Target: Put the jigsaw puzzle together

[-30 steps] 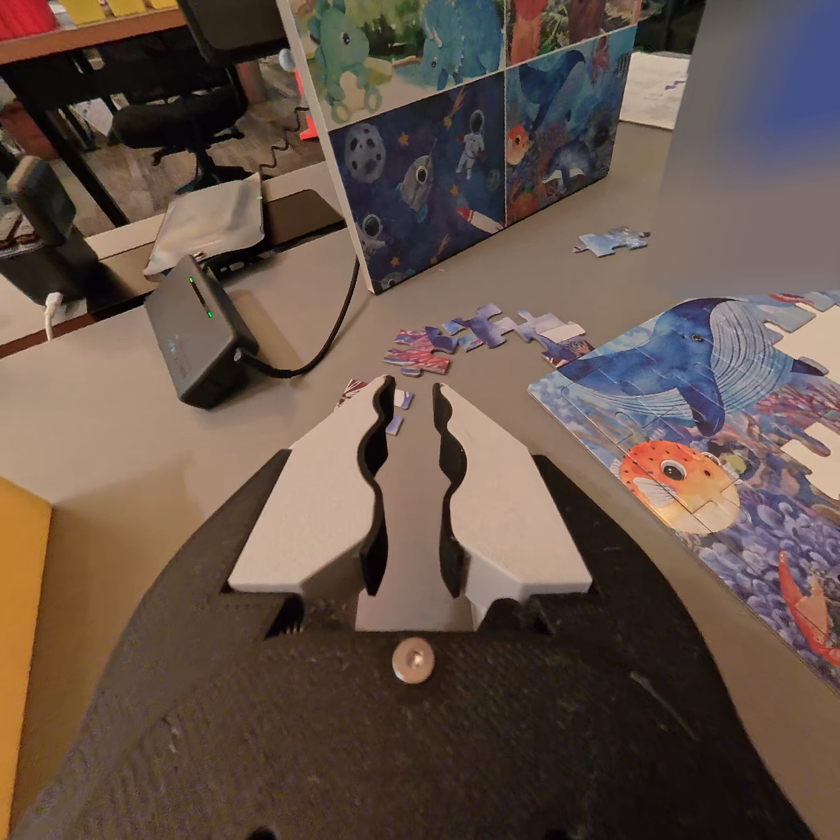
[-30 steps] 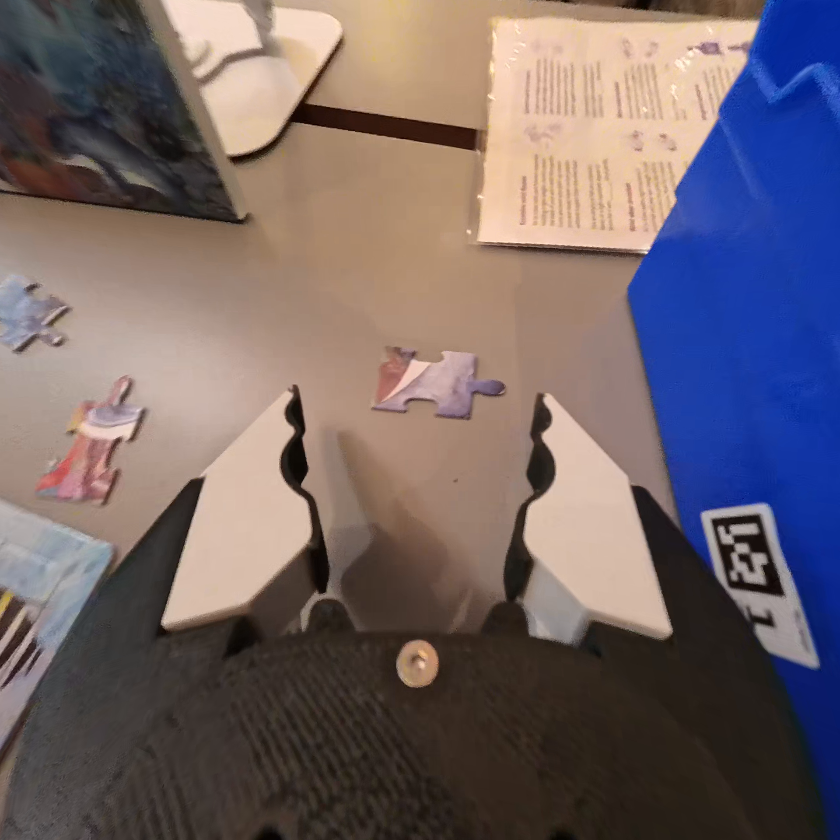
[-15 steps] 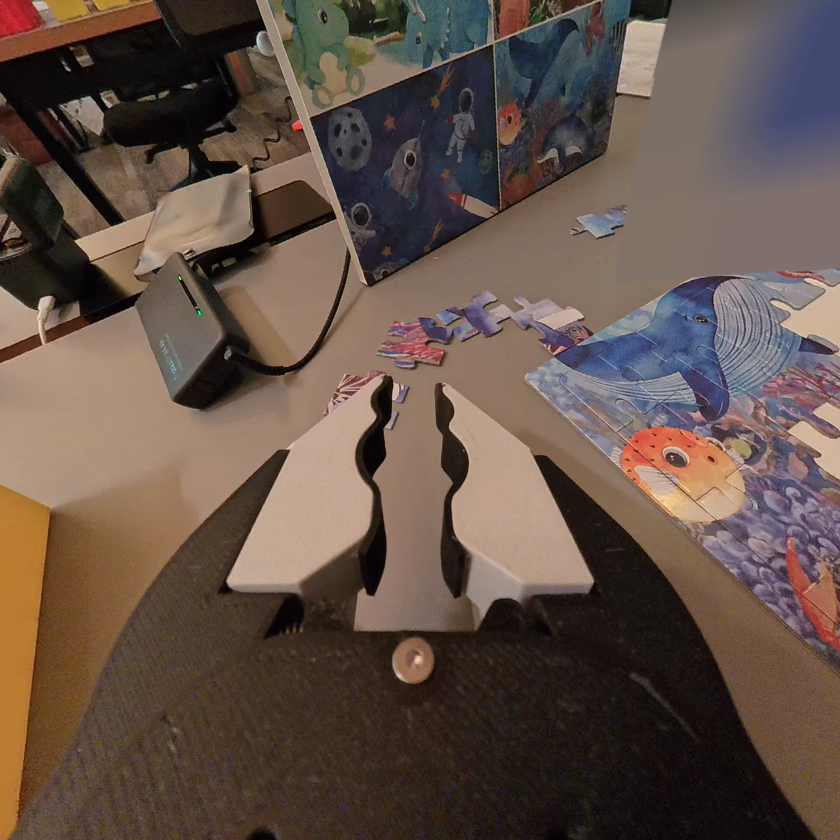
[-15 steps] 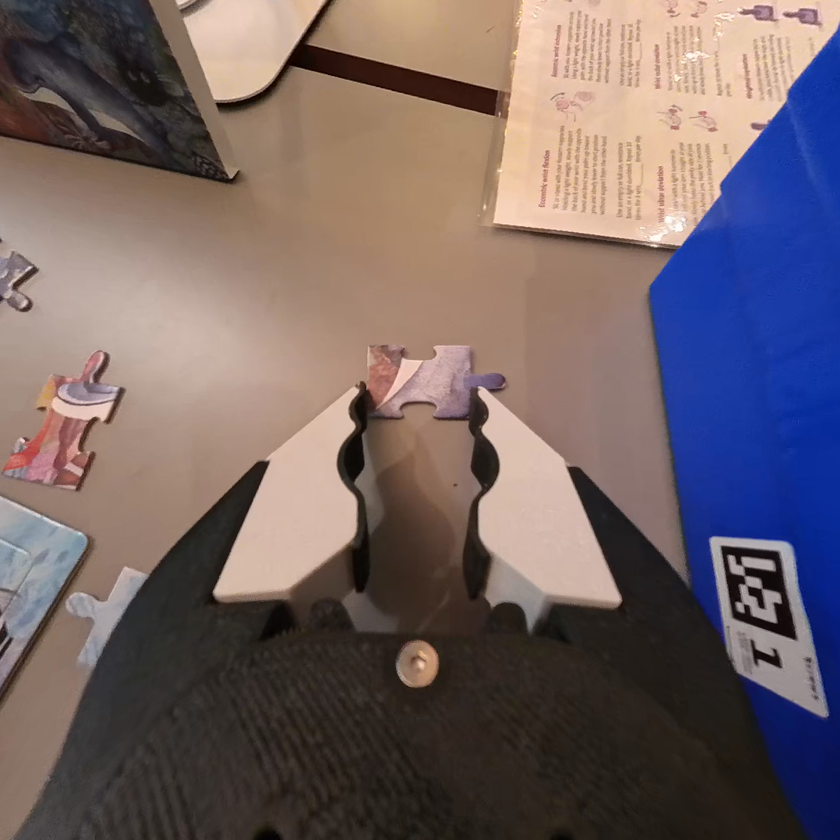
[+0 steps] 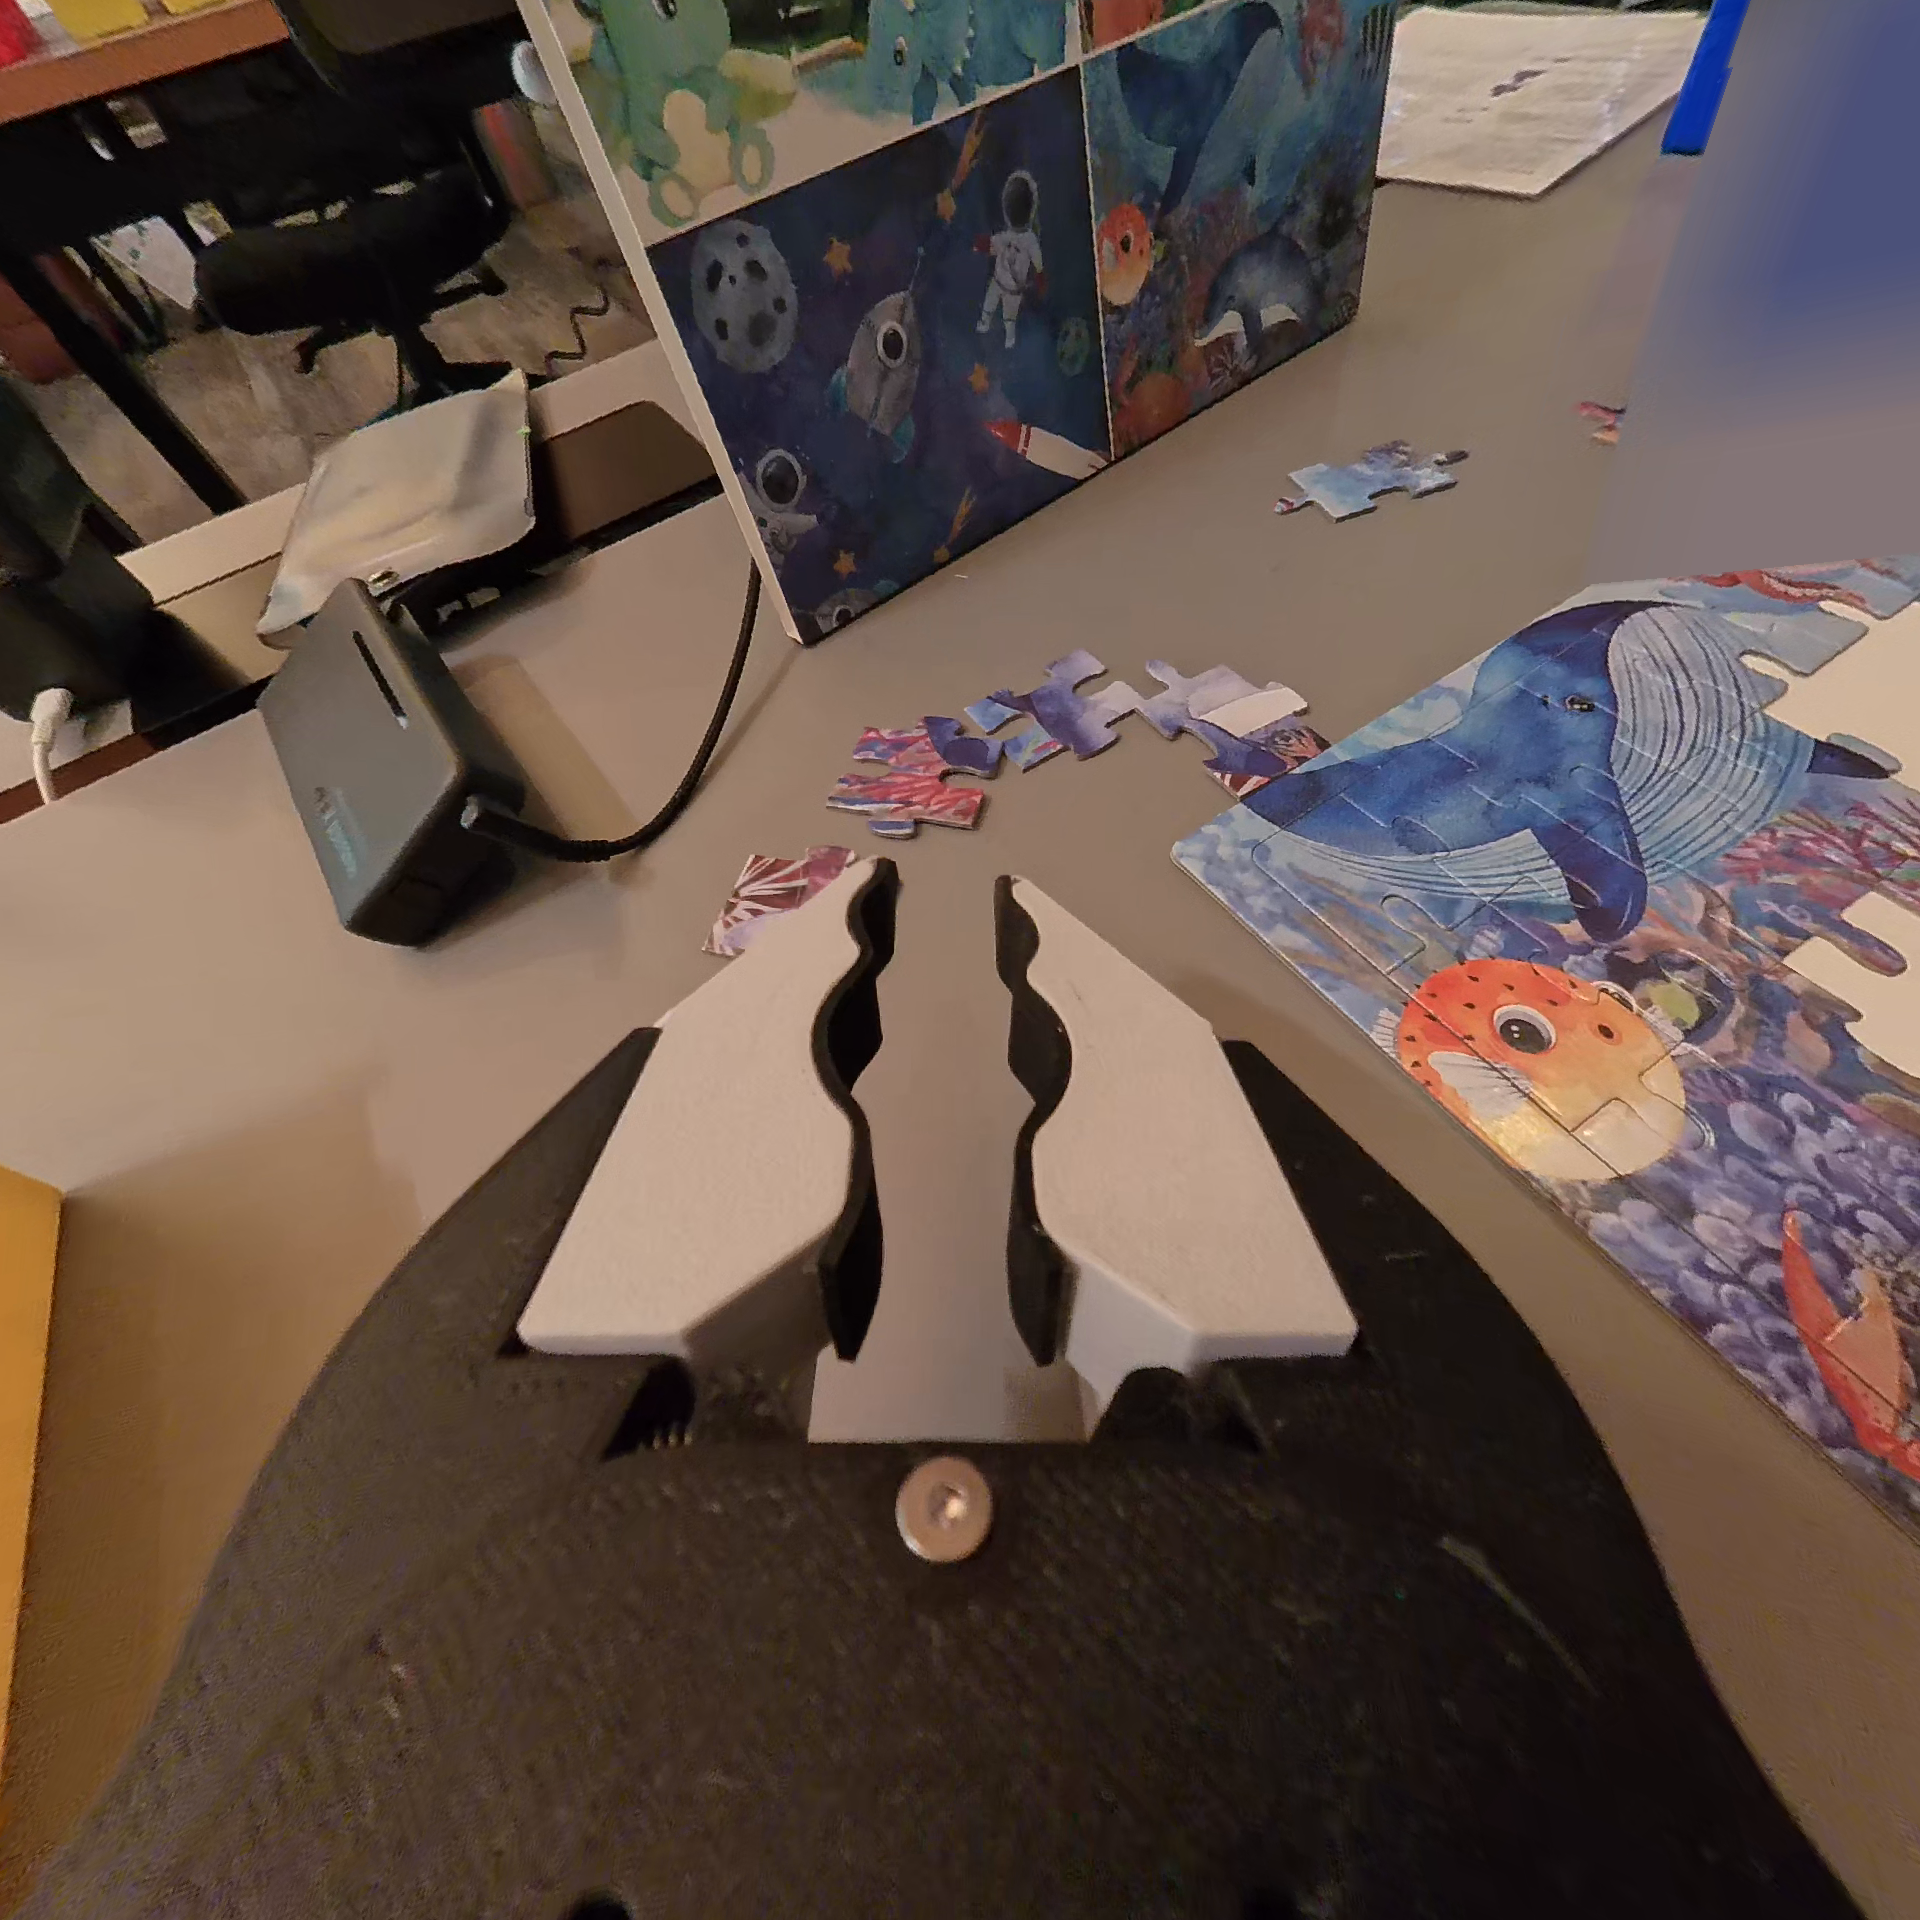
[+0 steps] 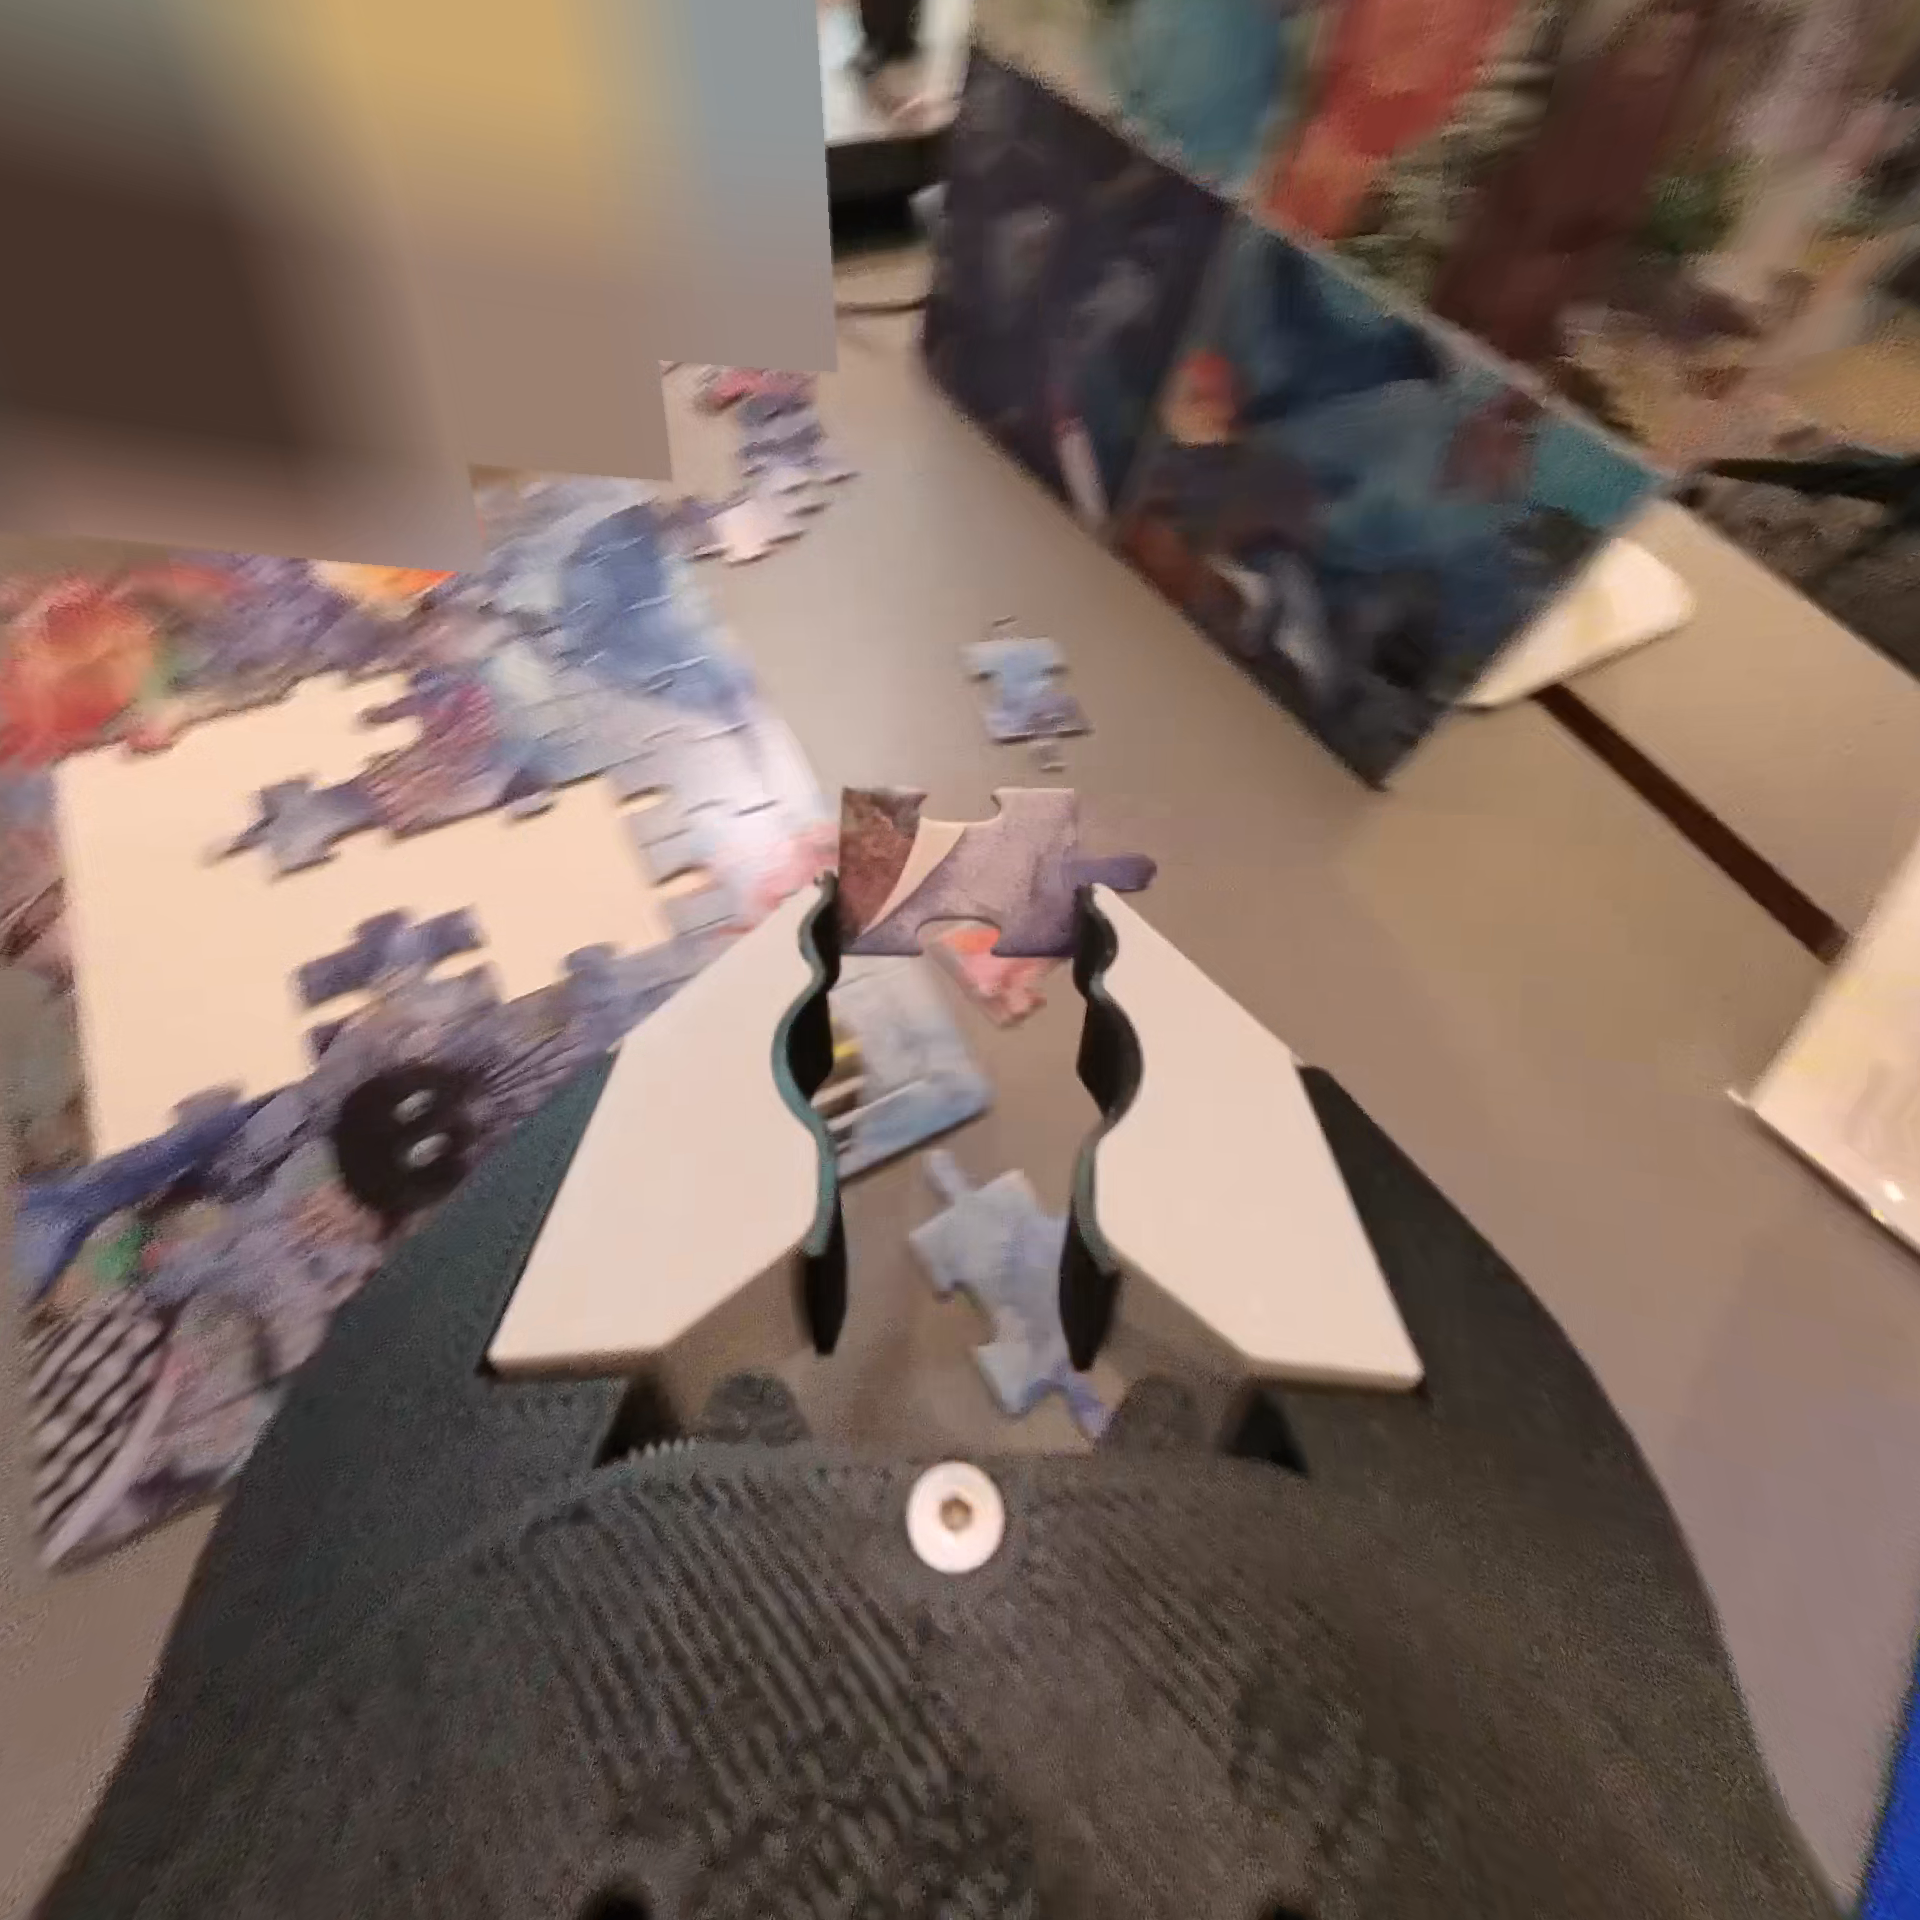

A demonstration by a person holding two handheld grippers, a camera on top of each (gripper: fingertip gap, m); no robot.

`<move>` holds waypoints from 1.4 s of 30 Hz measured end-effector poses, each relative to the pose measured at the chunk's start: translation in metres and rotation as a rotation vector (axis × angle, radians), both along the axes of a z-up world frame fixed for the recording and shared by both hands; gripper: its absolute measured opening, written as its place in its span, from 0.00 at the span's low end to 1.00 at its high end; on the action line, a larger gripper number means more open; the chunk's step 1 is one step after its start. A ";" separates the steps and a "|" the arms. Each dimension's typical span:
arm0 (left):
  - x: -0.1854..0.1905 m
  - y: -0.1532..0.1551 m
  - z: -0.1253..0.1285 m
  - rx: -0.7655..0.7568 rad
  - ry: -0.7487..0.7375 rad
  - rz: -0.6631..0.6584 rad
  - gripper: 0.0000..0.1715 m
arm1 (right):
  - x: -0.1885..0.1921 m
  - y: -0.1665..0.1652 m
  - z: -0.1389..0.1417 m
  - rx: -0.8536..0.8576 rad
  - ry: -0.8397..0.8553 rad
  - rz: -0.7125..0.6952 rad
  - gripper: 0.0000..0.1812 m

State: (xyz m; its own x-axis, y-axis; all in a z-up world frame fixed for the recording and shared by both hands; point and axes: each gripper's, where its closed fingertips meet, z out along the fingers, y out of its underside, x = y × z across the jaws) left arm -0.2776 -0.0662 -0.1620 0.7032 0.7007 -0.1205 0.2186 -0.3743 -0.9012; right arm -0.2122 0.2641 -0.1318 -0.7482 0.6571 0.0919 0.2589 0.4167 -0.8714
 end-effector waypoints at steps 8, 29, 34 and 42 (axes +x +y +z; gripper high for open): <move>0.018 0.034 0.014 0.046 0.046 -0.069 0.09 | 0.109 -0.088 -0.039 0.124 -0.097 0.358 0.24; 0.156 0.188 -0.002 -0.057 -0.033 -0.681 0.12 | 0.153 -0.110 -0.076 0.180 -0.216 0.495 0.24; 0.202 0.203 -0.027 -0.165 -0.103 -0.882 0.18 | 0.154 -0.112 -0.075 0.169 -0.214 0.508 0.24; 0.216 0.208 -0.032 -0.178 -0.170 -0.936 0.21 | 0.155 -0.113 -0.076 0.166 -0.208 0.514 0.26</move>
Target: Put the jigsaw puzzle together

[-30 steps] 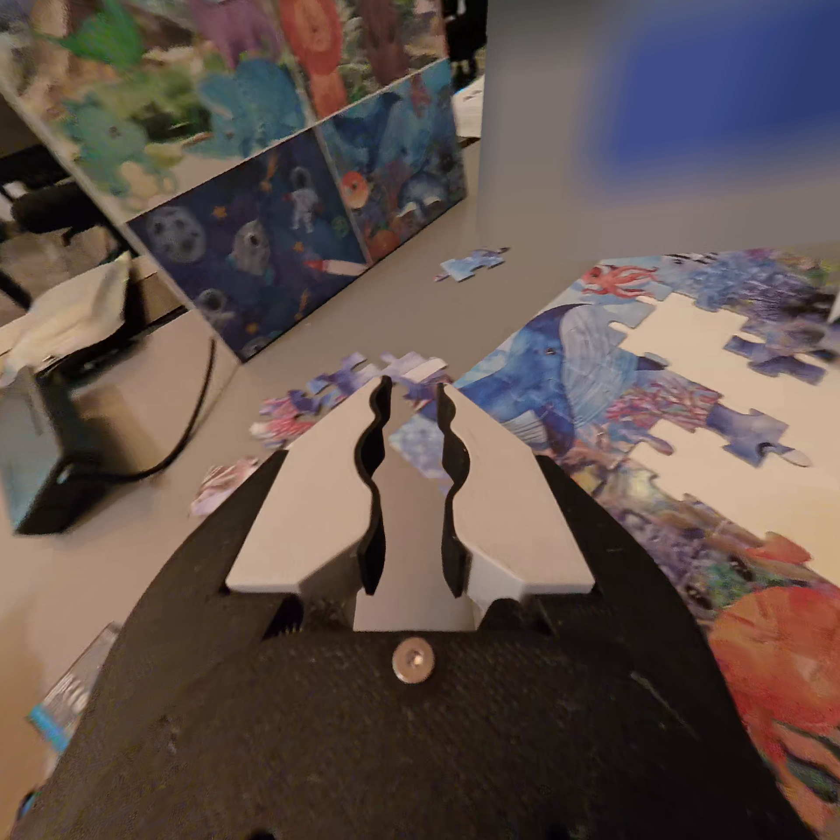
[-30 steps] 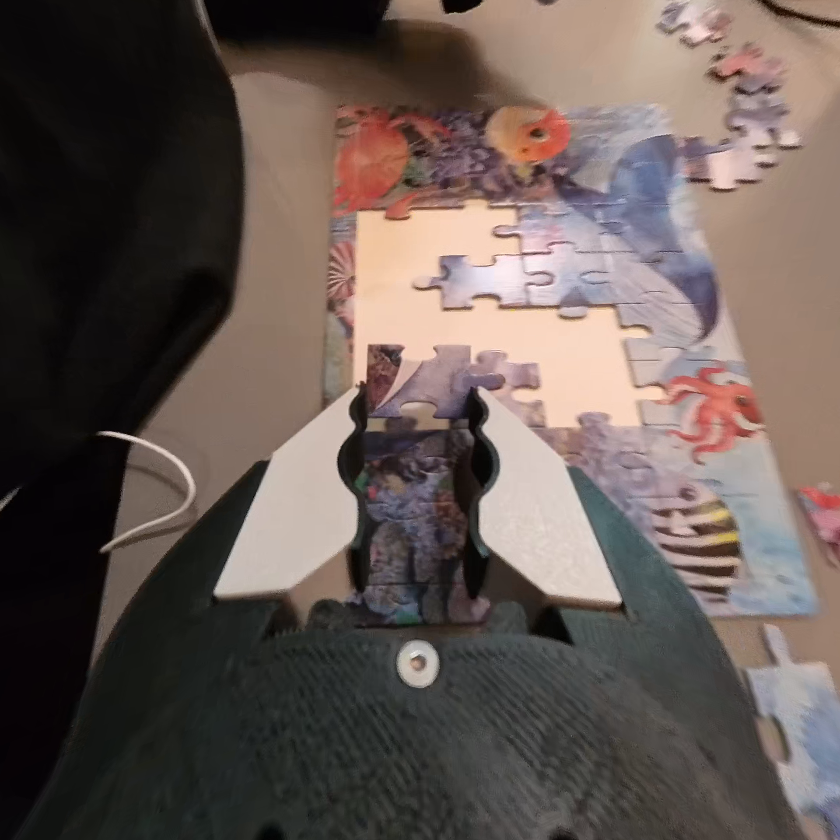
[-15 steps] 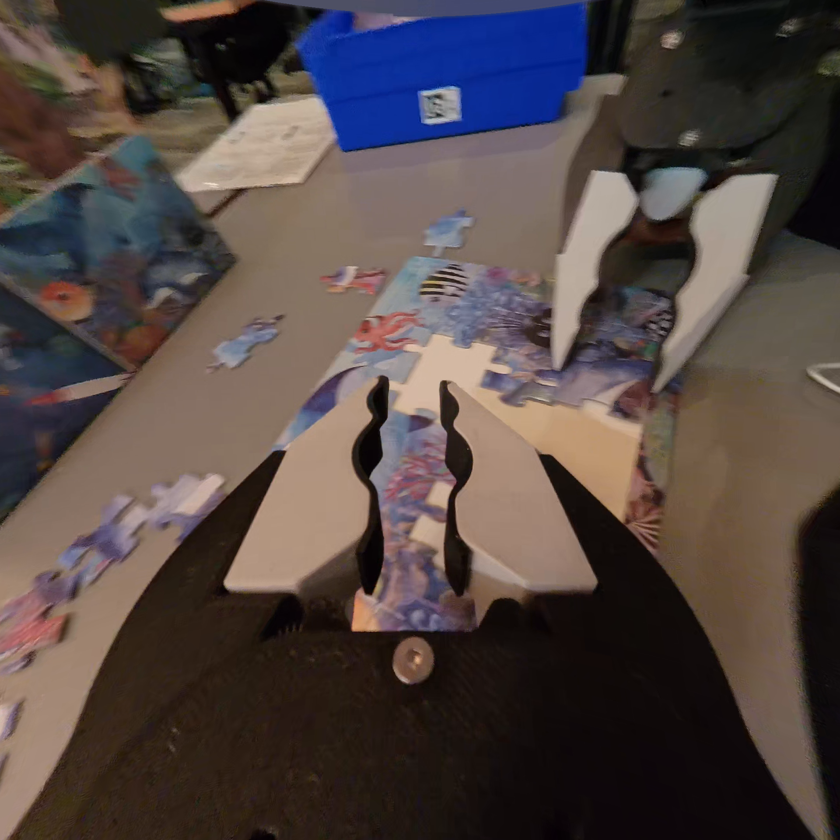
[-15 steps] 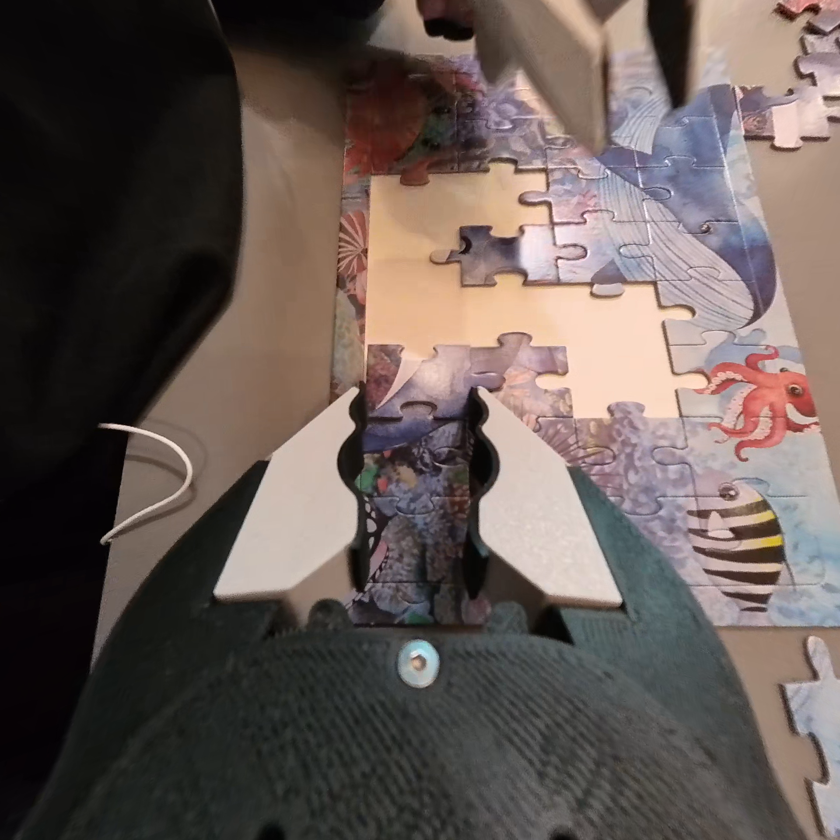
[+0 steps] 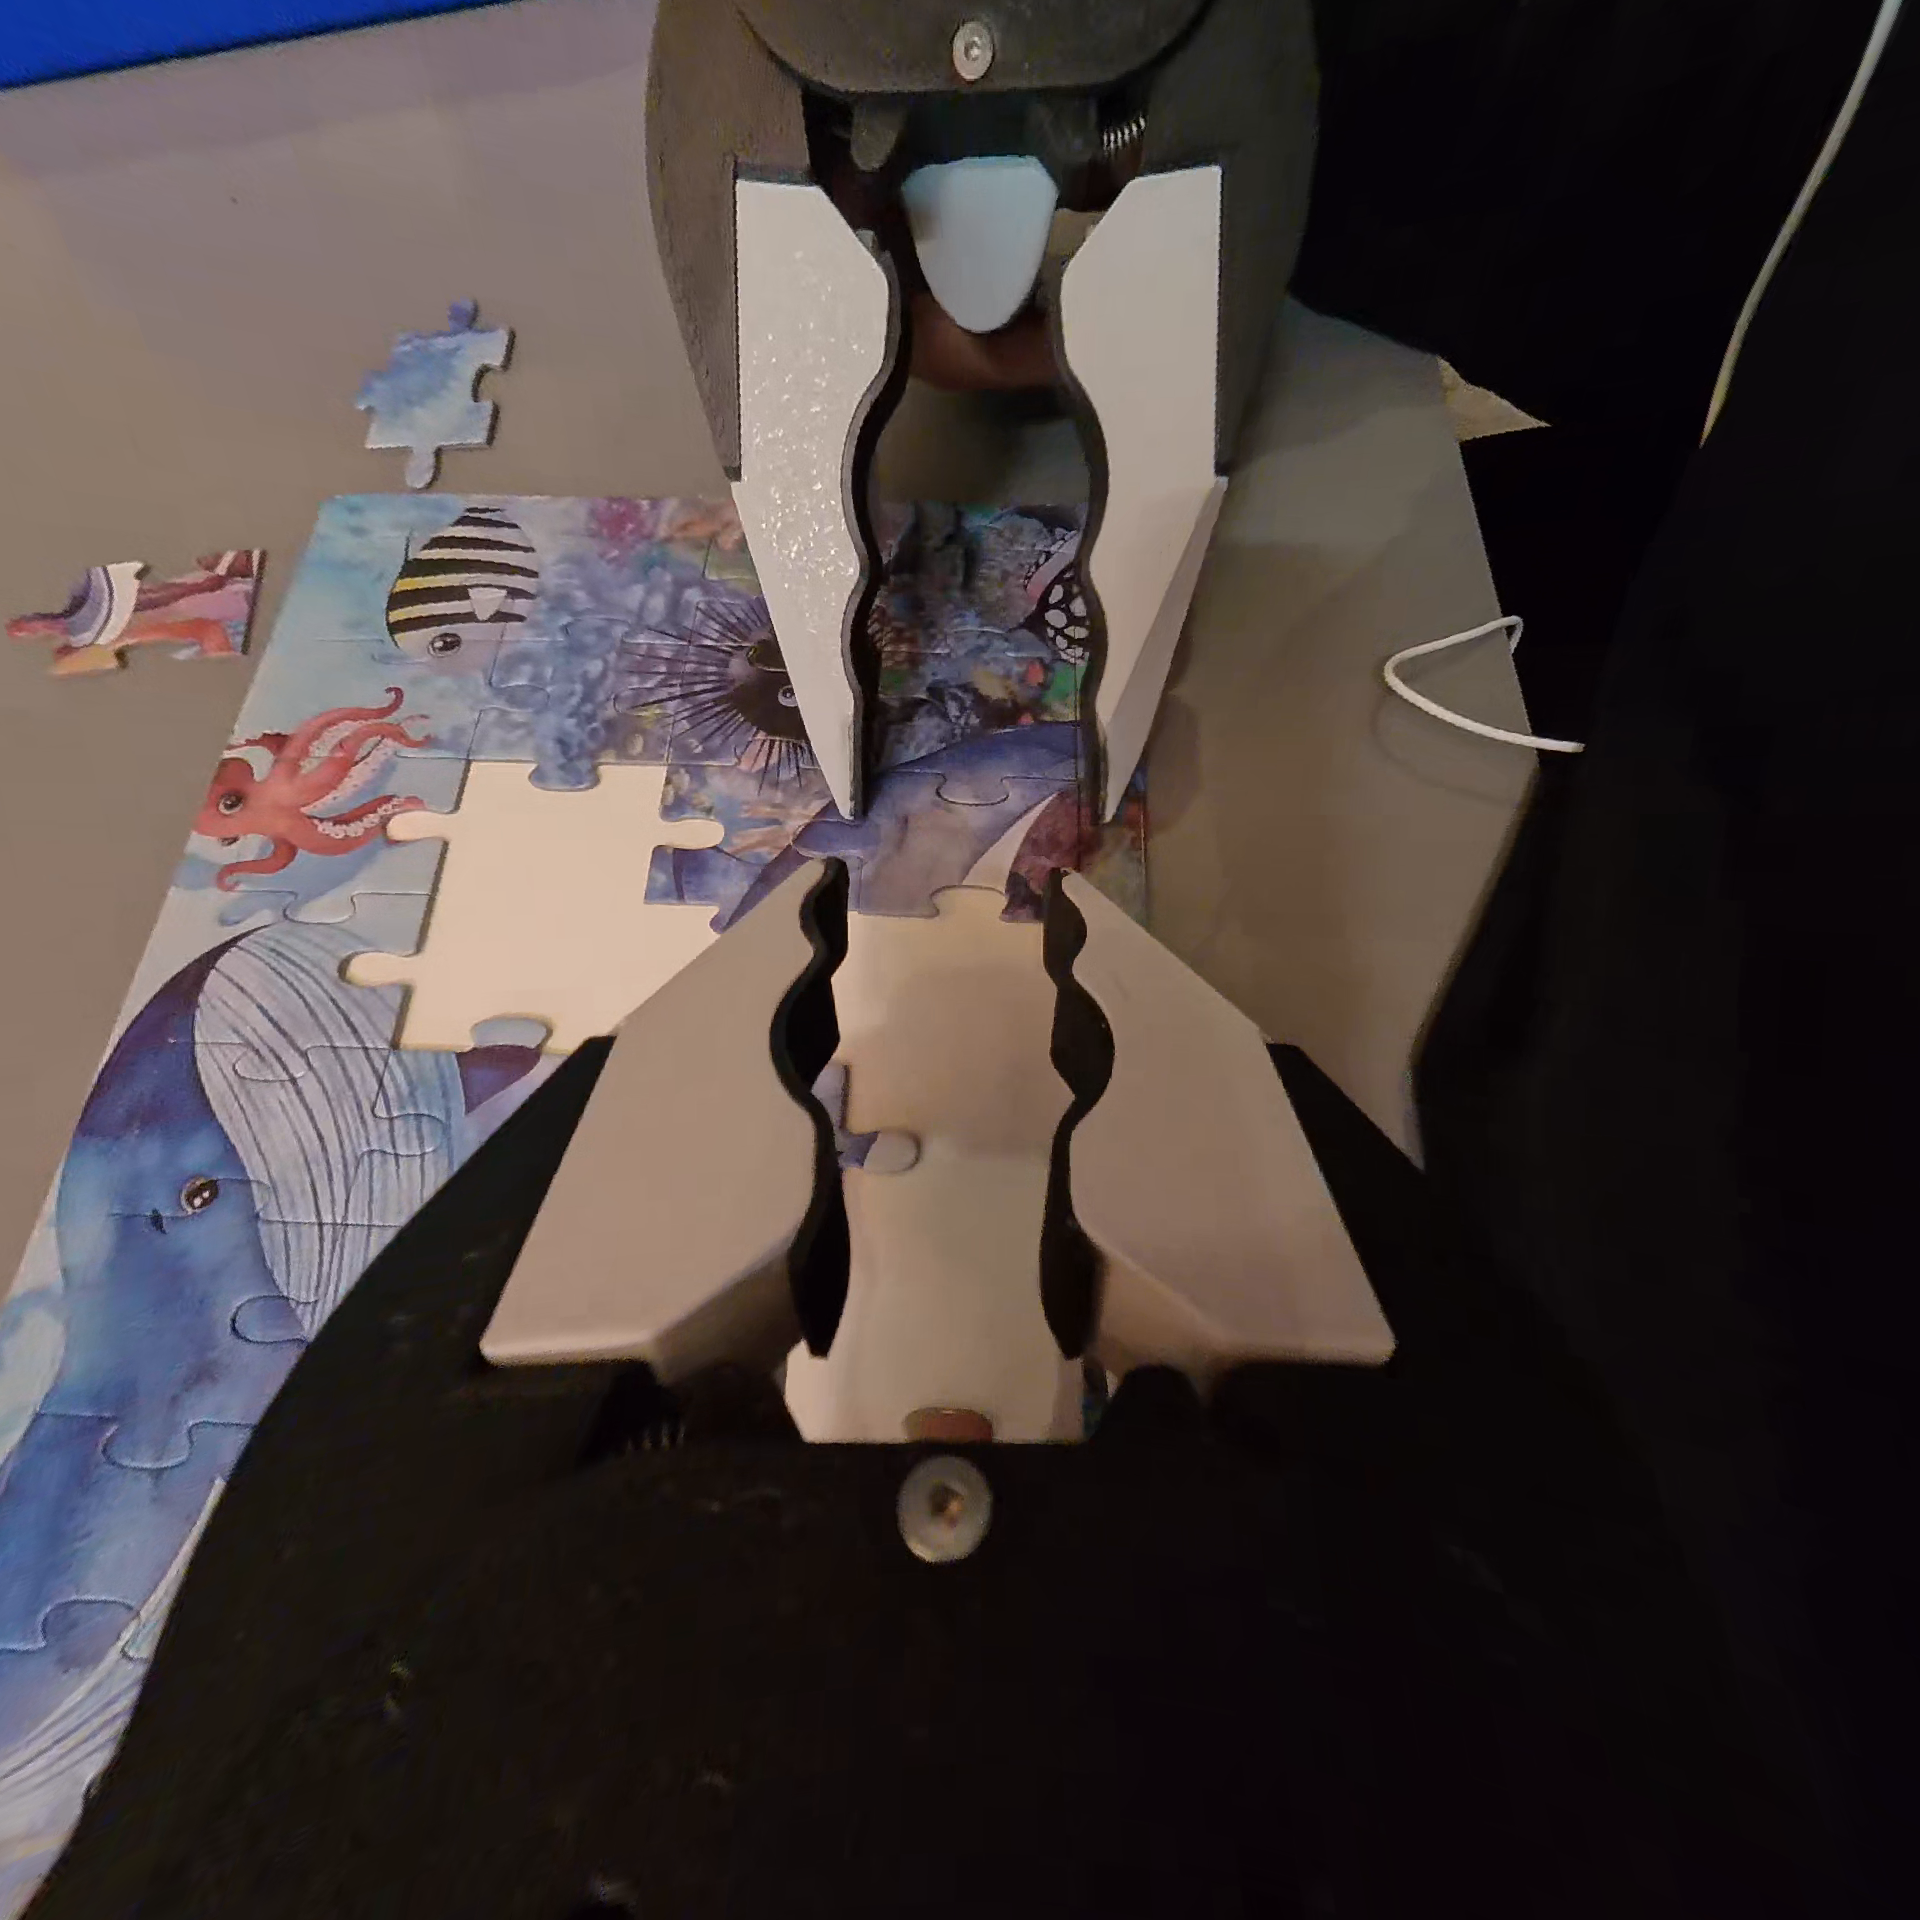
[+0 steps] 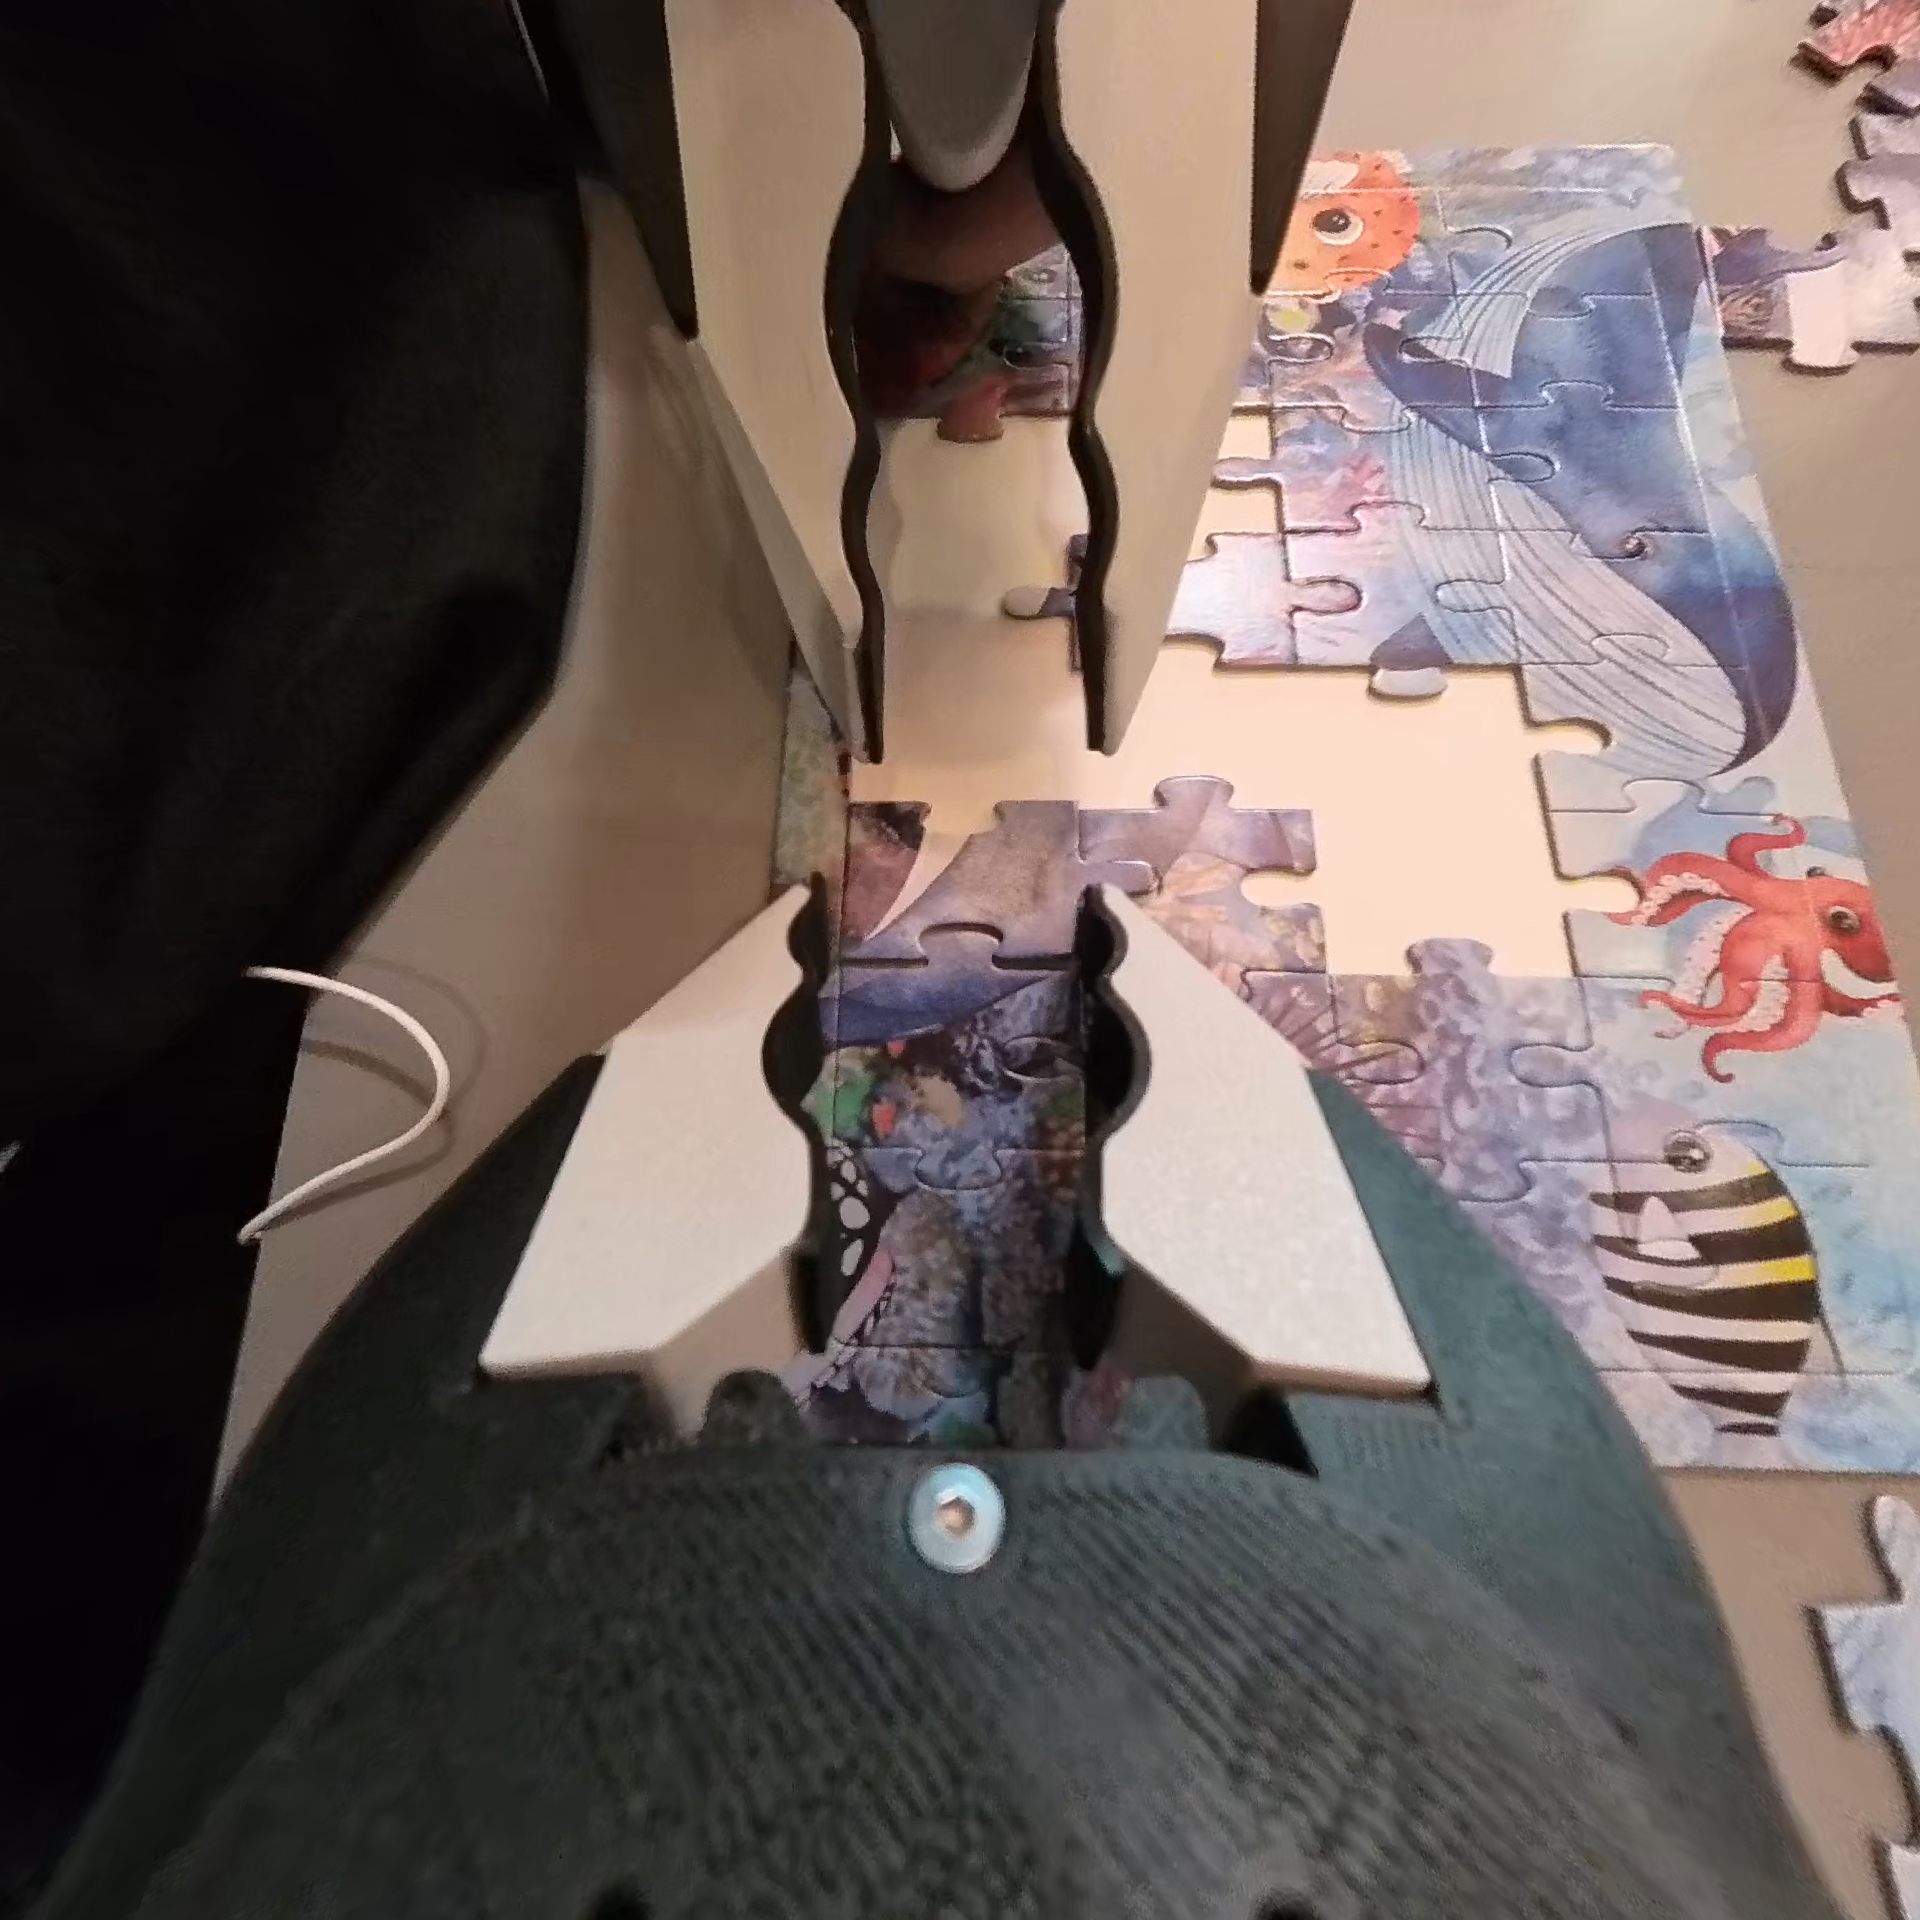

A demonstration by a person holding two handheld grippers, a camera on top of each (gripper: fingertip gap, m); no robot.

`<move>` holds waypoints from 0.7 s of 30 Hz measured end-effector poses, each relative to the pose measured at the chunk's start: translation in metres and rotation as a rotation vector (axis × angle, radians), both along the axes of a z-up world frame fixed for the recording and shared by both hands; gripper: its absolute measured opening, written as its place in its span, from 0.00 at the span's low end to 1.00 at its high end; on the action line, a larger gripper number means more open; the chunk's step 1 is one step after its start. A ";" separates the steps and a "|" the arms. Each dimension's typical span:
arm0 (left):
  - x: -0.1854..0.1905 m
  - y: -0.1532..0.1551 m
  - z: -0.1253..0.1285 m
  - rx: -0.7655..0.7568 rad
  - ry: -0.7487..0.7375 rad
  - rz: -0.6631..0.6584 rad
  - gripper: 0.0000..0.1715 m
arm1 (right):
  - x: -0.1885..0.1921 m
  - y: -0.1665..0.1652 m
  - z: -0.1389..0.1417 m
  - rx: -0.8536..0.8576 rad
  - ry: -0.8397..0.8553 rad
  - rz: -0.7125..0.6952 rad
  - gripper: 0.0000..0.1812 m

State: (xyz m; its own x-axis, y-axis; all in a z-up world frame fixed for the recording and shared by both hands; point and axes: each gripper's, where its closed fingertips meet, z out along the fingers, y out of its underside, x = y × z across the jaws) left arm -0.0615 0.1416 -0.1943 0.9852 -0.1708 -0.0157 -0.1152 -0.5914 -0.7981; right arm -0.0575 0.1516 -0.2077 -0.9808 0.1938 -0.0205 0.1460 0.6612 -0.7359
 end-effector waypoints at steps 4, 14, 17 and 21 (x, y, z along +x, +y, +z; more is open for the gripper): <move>-0.001 0.000 -0.004 -0.024 -0.005 0.006 0.22 | 0.000 0.001 0.002 -0.015 -0.004 -0.005 0.27; 0.003 0.000 -0.014 -0.093 -0.013 -0.013 0.24 | -0.001 0.004 0.000 -0.012 -0.023 -0.016 0.21; 0.004 0.000 -0.015 -0.102 -0.014 -0.018 0.25 | -0.002 0.007 0.000 -0.014 -0.026 -0.020 0.20; 0.007 0.001 -0.015 -0.101 -0.028 -0.026 0.24 | -0.003 0.007 0.001 -0.016 -0.016 -0.022 0.20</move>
